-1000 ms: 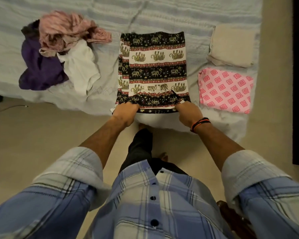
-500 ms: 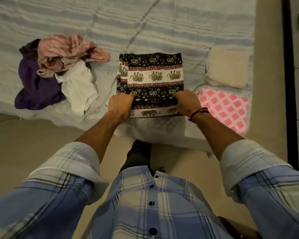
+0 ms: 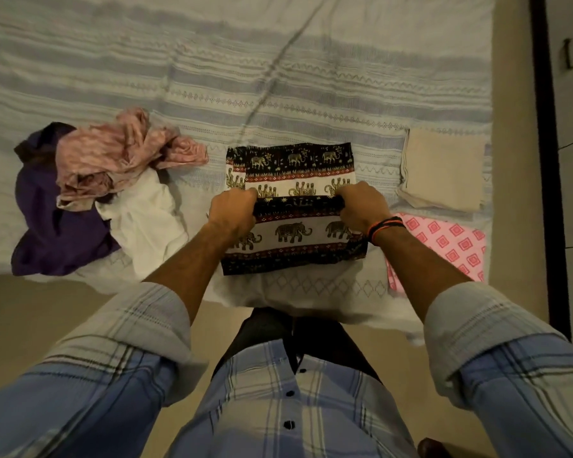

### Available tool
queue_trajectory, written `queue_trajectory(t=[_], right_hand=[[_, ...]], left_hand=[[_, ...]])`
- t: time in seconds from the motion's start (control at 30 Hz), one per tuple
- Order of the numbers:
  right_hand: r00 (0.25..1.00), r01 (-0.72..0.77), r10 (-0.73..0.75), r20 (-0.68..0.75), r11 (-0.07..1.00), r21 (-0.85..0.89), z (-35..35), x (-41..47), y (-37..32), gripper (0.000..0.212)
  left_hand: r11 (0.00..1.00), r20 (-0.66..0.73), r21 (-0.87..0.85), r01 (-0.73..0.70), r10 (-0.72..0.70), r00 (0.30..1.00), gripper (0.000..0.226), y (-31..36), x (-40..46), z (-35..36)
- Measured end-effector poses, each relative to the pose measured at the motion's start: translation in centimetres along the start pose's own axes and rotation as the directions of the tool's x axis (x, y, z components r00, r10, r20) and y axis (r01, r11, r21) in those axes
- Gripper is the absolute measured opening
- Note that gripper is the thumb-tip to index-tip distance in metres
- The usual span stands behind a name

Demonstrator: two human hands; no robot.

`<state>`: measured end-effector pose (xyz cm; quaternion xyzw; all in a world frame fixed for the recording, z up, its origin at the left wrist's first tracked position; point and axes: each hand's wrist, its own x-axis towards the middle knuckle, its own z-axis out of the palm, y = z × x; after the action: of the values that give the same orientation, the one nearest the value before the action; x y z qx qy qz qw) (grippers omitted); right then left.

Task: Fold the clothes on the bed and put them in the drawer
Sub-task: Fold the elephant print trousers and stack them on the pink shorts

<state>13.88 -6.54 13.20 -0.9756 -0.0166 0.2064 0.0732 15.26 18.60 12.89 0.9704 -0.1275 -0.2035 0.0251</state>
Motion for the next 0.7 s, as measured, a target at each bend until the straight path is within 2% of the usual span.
queue_trajectory(t=[0.23, 0.5, 0.7], right_hand=[[1.0, -0.003, 0.002, 0.026, 1.0, 0.023, 0.6, 5.0, 0.9, 0.024], [1.0, -0.012, 0.009, 0.025, 0.995, 0.103, 3.3, 10.5, 2.7, 0.026], [0.988, -0.151, 0.153, 0.009, 0.961, 0.23, 5.1, 14.9, 4.3, 0.039]], left_hand=[[0.997, -0.019, -0.08, 0.017, -0.018, 1.0, 0.026, -1.0, 4.7, 0.6], [0.964, 0.048, -0.242, 0.107, -0.098, 0.994, 0.025, -2.9, 10.5, 3.4], [0.911, 0.027, -0.352, 0.213, -0.217, 0.976, 0.027, -4.5, 14.3, 5.6]])
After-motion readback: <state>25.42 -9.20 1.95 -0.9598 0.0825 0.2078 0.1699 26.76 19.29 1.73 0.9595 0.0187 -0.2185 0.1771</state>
